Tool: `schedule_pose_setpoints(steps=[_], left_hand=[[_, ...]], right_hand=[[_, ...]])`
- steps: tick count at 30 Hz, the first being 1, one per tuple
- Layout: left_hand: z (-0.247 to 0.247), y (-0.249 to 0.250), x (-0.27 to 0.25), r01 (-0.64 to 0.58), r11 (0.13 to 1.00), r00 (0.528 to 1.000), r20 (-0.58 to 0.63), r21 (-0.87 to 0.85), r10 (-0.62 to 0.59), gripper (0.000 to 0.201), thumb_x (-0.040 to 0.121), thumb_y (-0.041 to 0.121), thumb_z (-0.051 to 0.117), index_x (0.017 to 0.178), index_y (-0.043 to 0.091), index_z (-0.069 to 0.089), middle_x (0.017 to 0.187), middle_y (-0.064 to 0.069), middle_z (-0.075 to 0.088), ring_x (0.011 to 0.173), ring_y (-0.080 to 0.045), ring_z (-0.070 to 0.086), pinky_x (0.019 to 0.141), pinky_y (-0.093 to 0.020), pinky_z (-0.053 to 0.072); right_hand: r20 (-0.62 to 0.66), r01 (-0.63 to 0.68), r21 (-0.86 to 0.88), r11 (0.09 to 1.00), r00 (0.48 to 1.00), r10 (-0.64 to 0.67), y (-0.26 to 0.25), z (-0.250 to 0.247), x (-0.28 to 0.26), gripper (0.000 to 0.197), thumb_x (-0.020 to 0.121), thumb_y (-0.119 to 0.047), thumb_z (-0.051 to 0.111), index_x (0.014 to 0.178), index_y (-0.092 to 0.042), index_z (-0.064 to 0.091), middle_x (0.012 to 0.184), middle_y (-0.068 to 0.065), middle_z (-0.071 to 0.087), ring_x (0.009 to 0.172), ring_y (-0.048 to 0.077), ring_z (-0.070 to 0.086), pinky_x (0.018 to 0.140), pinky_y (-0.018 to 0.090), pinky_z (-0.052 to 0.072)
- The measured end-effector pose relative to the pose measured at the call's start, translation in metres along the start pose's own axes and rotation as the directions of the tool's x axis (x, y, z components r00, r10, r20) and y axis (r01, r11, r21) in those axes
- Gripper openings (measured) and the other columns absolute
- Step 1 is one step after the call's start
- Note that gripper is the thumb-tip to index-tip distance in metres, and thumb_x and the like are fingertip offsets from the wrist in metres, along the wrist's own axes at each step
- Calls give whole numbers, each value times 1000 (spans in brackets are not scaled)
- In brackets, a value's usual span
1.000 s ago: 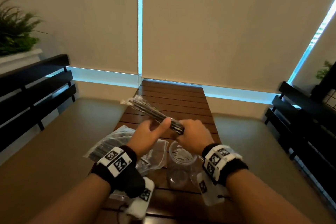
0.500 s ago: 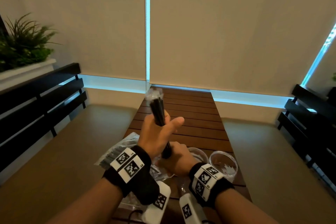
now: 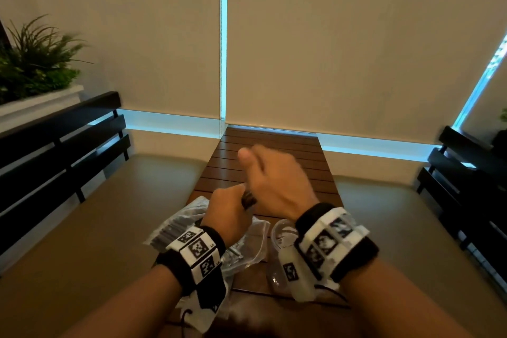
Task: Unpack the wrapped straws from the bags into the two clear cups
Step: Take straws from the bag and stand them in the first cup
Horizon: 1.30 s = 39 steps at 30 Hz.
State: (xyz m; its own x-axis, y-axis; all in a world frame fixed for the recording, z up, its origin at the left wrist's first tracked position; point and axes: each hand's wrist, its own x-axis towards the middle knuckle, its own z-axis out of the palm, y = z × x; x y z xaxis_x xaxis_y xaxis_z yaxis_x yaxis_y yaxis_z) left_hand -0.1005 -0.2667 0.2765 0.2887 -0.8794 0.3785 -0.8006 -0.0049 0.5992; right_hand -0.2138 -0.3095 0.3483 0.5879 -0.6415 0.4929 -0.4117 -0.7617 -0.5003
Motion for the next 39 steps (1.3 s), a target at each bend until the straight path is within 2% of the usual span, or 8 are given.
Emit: schedule_pose_setpoints(steps=[2, 9, 11, 15, 24, 30, 35, 39], left_hand=[[5, 7, -1, -26, 998, 999, 33, 59, 24, 19, 89, 10, 56, 71, 16, 58, 70, -1, 62, 59, -13, 49, 56, -24, 40], [6, -19, -6, 201, 973, 977, -46, -112, -207, 37, 86, 15, 66, 57, 24, 45, 57, 8, 50, 55, -11, 47, 52, -22, 34], [5, -27, -3, 247, 959, 962, -80, -140, -260, 38, 84, 19, 70, 56, 18, 44, 55, 6, 47, 52, -13, 44, 51, -25, 37], [6, -25, -3, 224, 958, 969, -58, -180, -238, 44, 84, 19, 71, 54, 19, 39, 54, 6, 42, 51, -12, 38, 51, -24, 34], [9, -29, 0, 176, 958, 983, -19, -228, -185, 47, 85, 18, 70, 53, 24, 36, 53, 9, 39, 49, -8, 34, 51, -19, 30], [16, -33, 4, 186, 944, 981, -2, -272, -194, 47, 84, 18, 71, 54, 22, 35, 53, 8, 39, 51, -10, 35, 53, -24, 34], [22, -26, 8, 227, 935, 972, -4, -273, -237, 45, 84, 23, 72, 56, 18, 36, 54, 7, 39, 52, -11, 36, 51, -25, 31], [25, -14, 10, 210, 921, 976, 16, -329, -217, 43, 83, 31, 73, 60, 15, 40, 58, 4, 42, 56, -14, 39, 53, -26, 36]], right_hand=[[-24, -18, -133, 991, 1000, 15, 6, 18, -6, 50, 98, -57, 29, 63, -25, 46, 64, -8, 51, 58, 12, 50, 59, 34, 44], [-42, -213, 143, 967, 974, 221, 72, 30, -29, 48, 99, -51, 33, 71, -16, 50, 64, -3, 55, 56, 11, 47, 58, 37, 46], [169, -292, -102, 951, 937, 306, 94, 35, -42, 33, 91, -52, 49, 79, -21, 52, 74, -5, 60, 65, 13, 57, 63, 37, 52], [486, -37, -453, 891, 827, 282, 109, 57, -65, 20, 87, -34, 61, 101, -20, 55, 103, 1, 63, 92, 21, 61, 78, 34, 53], [383, -84, -547, 833, 860, 338, 138, 82, -42, 24, 92, -6, 52, 114, -12, 47, 113, 9, 62, 101, 30, 62, 77, 36, 50], [86, -242, -635, 733, 922, 378, 140, 54, -50, 39, 93, -45, 51, 123, -21, 47, 118, 0, 56, 101, 20, 61, 76, 34, 53], [149, -332, -762, 556, 746, 649, 139, 14, -65, 39, 88, -49, 59, 110, -17, 53, 110, 3, 63, 97, 23, 64, 75, 33, 49], [357, -195, -744, 640, 693, 626, 125, 12, -78, 15, 91, -19, 56, 102, -15, 65, 113, 4, 64, 105, 24, 62, 86, 36, 52]])
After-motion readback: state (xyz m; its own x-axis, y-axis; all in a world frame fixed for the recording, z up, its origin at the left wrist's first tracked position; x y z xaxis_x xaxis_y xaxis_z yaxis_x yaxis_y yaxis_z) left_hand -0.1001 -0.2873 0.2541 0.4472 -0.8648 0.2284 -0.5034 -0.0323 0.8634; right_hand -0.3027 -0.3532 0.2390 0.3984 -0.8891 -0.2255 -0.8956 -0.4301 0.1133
